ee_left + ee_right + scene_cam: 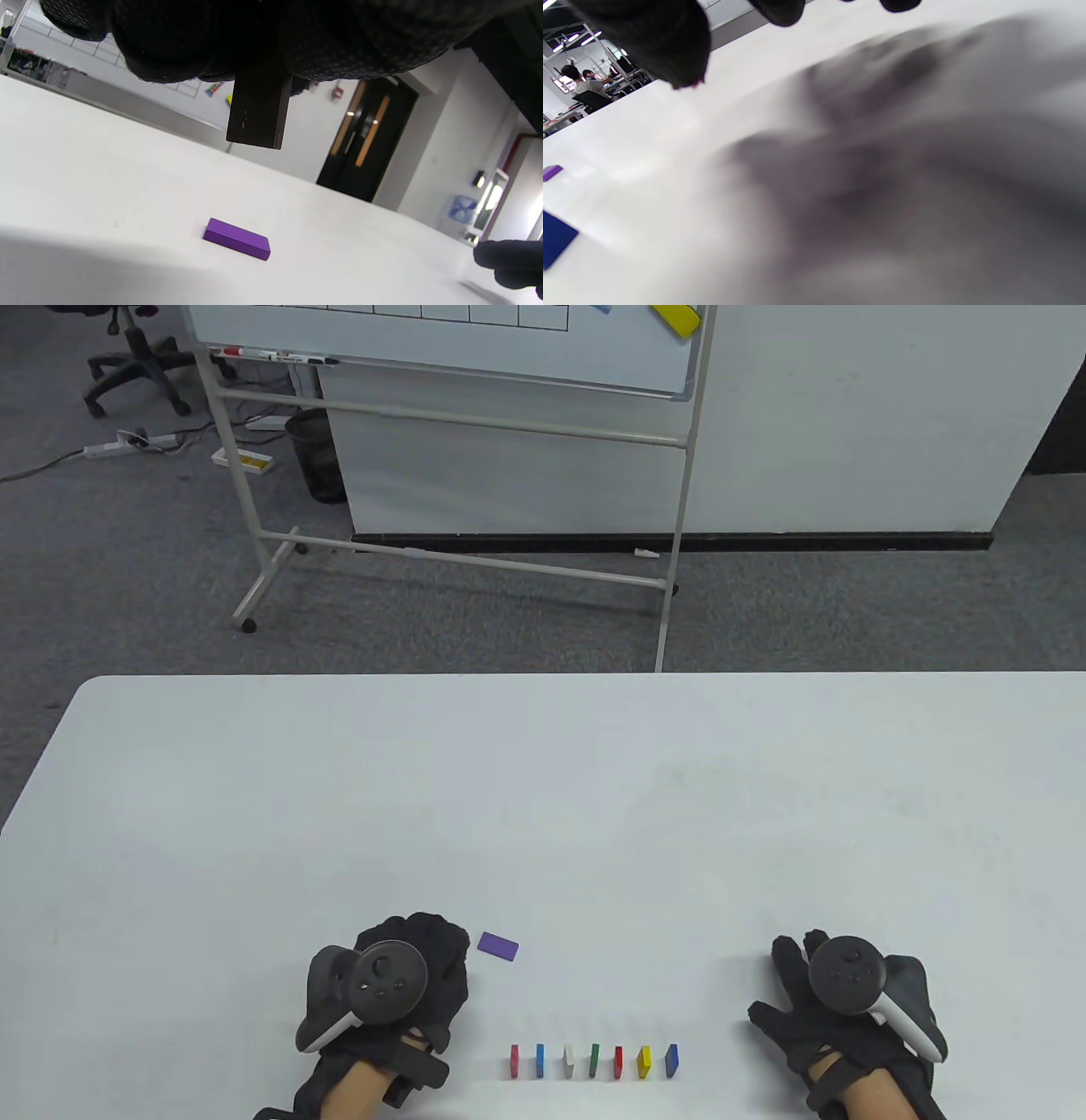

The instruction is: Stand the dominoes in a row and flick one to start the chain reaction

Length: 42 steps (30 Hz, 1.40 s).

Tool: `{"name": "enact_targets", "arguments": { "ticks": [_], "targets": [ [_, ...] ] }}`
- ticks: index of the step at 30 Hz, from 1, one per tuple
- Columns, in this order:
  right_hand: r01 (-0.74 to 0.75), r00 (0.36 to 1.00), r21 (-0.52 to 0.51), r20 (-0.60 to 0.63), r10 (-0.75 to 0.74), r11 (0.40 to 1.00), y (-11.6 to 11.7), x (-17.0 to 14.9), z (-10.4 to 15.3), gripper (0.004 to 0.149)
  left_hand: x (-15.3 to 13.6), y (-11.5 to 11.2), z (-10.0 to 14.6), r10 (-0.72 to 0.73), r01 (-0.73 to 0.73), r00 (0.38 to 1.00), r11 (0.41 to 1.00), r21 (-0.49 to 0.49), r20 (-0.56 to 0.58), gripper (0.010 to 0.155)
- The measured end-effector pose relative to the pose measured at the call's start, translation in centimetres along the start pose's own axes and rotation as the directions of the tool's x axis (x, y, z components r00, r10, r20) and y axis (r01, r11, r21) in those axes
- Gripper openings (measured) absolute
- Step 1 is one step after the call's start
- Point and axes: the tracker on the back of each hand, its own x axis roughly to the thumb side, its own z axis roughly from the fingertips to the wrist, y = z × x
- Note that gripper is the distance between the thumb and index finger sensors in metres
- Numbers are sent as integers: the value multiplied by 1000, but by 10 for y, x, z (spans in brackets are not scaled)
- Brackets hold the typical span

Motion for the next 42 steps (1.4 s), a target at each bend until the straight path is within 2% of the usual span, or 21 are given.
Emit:
{"name": "enact_targets", "arguments": {
  "ticks": [3, 5, 7, 12, 15, 24, 31, 36, 40, 42],
  "targets": [
    [-27, 1000, -14, -6, 27, 1000, -4, 1, 3, 87, -1, -1, 2, 25, -25, 1000, 1000, 7, -1, 42],
    [-7, 1000, -19, 1, 7, 1000, -3, 2, 4, 87, 1, 1, 4, -13, 13, 1000, 1000, 7, 19, 42],
    [19, 1000, -6, 11, -19, 1000, 0, 4, 2, 87, 2, 4, 6, -56, 56, 998, 998, 13, 27, 42],
    [-5, 999, 46, 40, 3, 999, 9, 9, -3, 87, 1, 8, 10, -39, 37, 998, 998, 45, 45, 42],
    [12, 997, 47, 72, -15, 999, 6, 11, -4, 87, 5, 7, 12, -86, 84, 994, 996, 36, 64, 42],
    [74, 985, 58, 150, -82, 996, 3, 16, 1, 87, 19, 0, 7, -107, 107, 987, 994, 6, 124, 42],
    [83, 978, 53, 186, -92, 995, 6, 22, 3, 87, 15, -5, 7, -100, 102, 990, 995, -10, 103, 43],
    [67, 977, 5, 203, -66, 998, 9, 22, 2, 86, 13, 3, 10, -78, 76, 991, 997, 27, 105, 42],
    [-14, 987, 7, 163, 13, 1000, 7, 16, 1, 86, 23, 12, 7, -146, 140, 981, 988, 59, 125, 42],
    [-3, 989, -22, 145, 6, 1000, 0, 16, 5, 87, 33, 23, 6, -223, 220, 964, 975, 33, 143, 42]
  ]
}}
